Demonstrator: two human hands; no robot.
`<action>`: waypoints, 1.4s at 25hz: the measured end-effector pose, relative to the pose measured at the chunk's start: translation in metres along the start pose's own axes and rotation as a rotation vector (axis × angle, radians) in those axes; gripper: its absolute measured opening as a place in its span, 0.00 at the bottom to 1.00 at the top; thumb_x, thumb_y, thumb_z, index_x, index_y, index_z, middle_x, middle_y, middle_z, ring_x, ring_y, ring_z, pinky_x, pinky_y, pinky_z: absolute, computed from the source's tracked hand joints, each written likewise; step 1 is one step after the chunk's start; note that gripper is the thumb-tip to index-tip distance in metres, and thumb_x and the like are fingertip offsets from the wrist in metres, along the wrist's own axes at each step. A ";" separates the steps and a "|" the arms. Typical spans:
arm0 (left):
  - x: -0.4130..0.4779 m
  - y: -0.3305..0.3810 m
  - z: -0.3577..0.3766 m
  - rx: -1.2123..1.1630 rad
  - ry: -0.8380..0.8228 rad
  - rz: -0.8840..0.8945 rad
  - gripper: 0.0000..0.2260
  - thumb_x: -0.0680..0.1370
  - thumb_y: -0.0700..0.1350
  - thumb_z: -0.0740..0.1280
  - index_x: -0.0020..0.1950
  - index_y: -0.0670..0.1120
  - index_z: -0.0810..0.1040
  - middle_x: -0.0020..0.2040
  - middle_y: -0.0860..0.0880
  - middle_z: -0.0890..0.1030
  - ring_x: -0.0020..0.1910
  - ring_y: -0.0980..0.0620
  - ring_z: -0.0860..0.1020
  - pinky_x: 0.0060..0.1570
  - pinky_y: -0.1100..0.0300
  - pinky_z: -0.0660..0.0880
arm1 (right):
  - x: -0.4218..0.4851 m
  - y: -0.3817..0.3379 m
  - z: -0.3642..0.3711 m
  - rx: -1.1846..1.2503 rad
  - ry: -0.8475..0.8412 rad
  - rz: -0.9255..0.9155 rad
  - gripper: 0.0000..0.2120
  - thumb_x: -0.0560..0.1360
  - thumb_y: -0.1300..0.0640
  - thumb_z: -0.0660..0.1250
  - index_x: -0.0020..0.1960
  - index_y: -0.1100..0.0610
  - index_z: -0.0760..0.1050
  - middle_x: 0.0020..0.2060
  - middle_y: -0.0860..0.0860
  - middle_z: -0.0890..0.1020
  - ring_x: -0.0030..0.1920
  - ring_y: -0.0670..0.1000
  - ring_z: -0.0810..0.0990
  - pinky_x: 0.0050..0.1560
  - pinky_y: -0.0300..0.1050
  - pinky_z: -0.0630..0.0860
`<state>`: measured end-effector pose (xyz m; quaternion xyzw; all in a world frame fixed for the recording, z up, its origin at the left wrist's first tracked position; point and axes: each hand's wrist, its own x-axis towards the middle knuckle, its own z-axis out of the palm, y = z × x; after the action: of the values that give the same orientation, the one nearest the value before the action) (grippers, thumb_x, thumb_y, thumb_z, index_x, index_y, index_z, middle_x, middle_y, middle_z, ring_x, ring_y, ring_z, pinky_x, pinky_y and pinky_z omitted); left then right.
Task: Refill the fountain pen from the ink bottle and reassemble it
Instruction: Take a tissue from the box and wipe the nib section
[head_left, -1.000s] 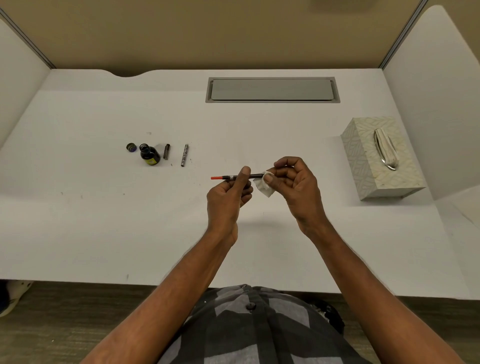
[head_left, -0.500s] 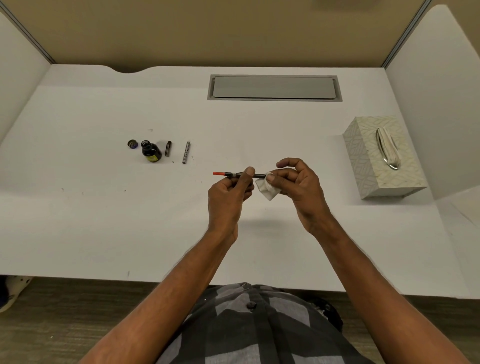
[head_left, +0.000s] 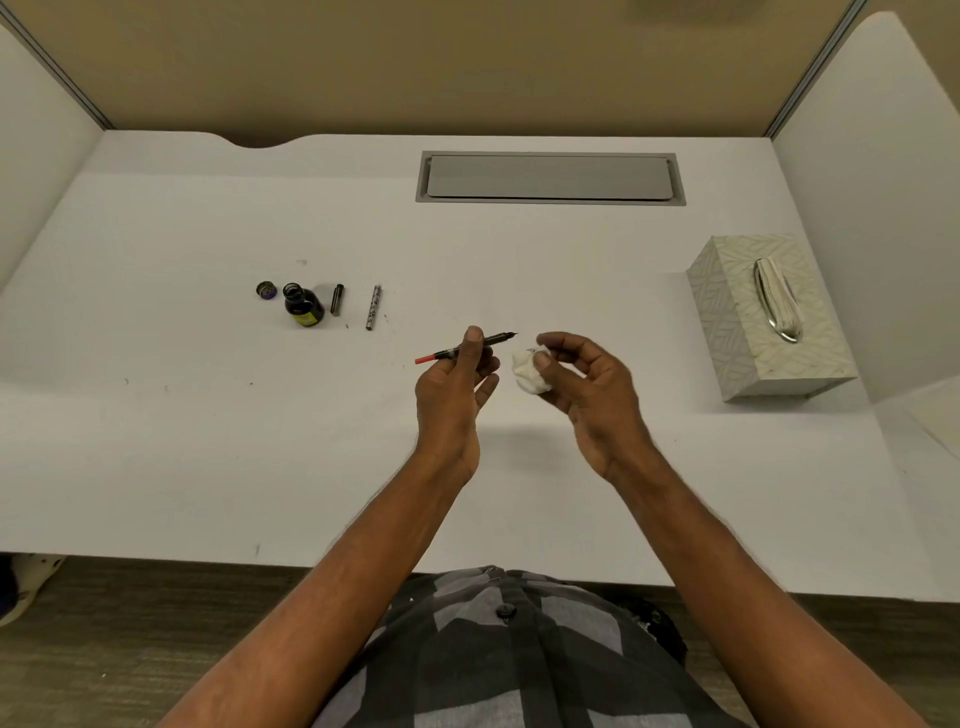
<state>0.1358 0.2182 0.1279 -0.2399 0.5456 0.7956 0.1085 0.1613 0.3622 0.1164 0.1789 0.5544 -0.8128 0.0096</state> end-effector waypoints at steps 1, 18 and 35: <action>0.001 -0.001 0.001 -0.024 -0.016 -0.031 0.13 0.80 0.52 0.69 0.49 0.42 0.83 0.45 0.48 0.84 0.50 0.50 0.83 0.54 0.55 0.80 | -0.003 0.004 0.007 0.040 -0.024 0.034 0.09 0.79 0.68 0.70 0.57 0.60 0.80 0.49 0.52 0.84 0.51 0.53 0.85 0.54 0.48 0.83; 0.012 0.001 -0.016 -0.242 -0.083 -0.105 0.10 0.82 0.45 0.67 0.53 0.38 0.79 0.49 0.42 0.86 0.51 0.47 0.86 0.58 0.53 0.80 | -0.046 0.025 0.034 -0.436 -0.151 -0.161 0.18 0.79 0.62 0.72 0.66 0.55 0.72 0.56 0.48 0.88 0.58 0.45 0.86 0.60 0.41 0.81; -0.011 0.025 -0.038 -0.058 -0.315 -0.299 0.15 0.82 0.47 0.66 0.55 0.35 0.81 0.36 0.47 0.82 0.40 0.50 0.85 0.47 0.56 0.84 | 0.029 -0.013 0.030 -0.052 -0.320 0.249 0.19 0.80 0.62 0.69 0.70 0.58 0.76 0.53 0.55 0.87 0.47 0.49 0.85 0.56 0.40 0.81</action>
<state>0.1444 0.1749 0.1429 -0.1940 0.4571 0.8136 0.3024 0.1230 0.3452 0.1296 0.1145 0.5400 -0.8088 0.2026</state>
